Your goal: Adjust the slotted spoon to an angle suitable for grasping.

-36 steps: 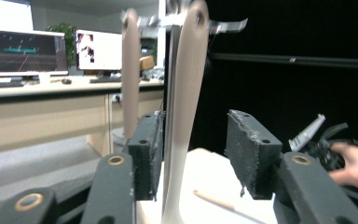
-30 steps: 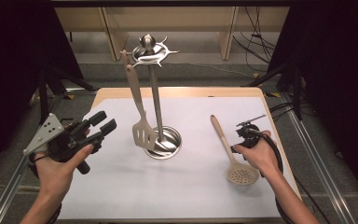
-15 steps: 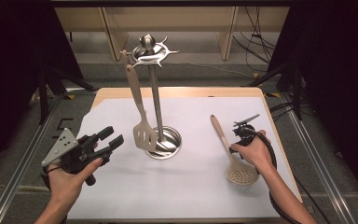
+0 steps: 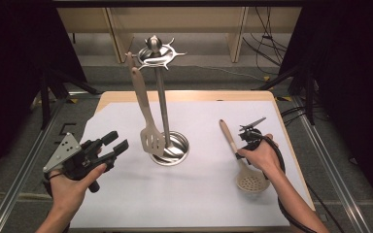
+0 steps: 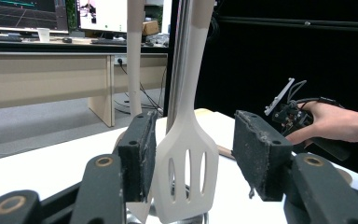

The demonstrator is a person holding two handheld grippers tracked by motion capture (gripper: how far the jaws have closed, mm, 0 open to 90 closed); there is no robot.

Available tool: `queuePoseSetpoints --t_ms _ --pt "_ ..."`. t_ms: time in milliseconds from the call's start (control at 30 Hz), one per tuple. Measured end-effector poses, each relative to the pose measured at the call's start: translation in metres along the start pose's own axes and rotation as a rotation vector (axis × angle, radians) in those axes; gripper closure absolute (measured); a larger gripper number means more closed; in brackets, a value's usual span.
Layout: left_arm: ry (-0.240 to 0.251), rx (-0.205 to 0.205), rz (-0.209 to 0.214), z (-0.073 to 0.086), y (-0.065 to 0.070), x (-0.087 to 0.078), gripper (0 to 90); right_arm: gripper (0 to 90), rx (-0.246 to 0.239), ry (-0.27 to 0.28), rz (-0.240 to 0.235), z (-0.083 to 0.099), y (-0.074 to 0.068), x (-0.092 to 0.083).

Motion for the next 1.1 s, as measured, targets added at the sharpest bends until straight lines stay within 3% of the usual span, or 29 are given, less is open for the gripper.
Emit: queuePoseSetpoints --t_ms 33,100,167,433,567,633,667,933,1100 --pt "0.0 -0.003 0.0 0.0001 0.0002 0.0003 48.5 66.7 -0.025 0.009 0.015 -0.0009 0.0024 0.0011" --pt "-0.001 -0.005 0.0 0.0003 0.0002 0.0005 48.5 67.1 -0.002 -0.011 0.003 0.0002 -0.0006 0.0014" --pt "-0.002 -0.005 0.0 0.0004 0.0003 0.0005 48.5 67.6 -0.032 -0.001 0.017 -0.001 0.0015 0.0036" --pt "-0.005 -0.009 -0.001 0.0012 -0.0005 0.0006 48.5 68.2 -0.029 -0.019 0.018 -0.0017 -0.0013 0.0057" --pt "-0.007 -0.008 0.003 0.0017 -0.0006 0.0008 48.5 68.6 -0.019 -0.059 0.015 -0.0005 -0.0044 0.0045" --pt "-0.009 -0.008 0.003 0.0021 -0.0007 0.0008 48.5 68.7 -0.045 -0.048 0.042 -0.0014 -0.0018 0.0065" --pt "-0.009 -0.008 0.003 0.0023 -0.0008 0.0008 48.5 68.8 -0.041 -0.079 0.039 -0.0006 -0.0027 0.0053" --pt "-0.014 -0.019 0.001 0.0039 -0.0015 0.0012 48.5 69.6 -0.032 -0.092 0.029 -0.0012 -0.0056 0.007" --pt "-0.016 -0.019 0.001 0.0044 -0.0019 0.0011 48.5 70.3 -0.057 -0.105 0.048 -0.0025 -0.0033 0.0078"
Point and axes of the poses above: each handheld gripper's, and its own axes: x roughly forward along the jaws, z roughly out of its underside, y roughly to its right, the point moved 5 cm from there along x, roughly forward along the jaws, and after that the axes turned 4 degrees about x, right-handed, at the moved point
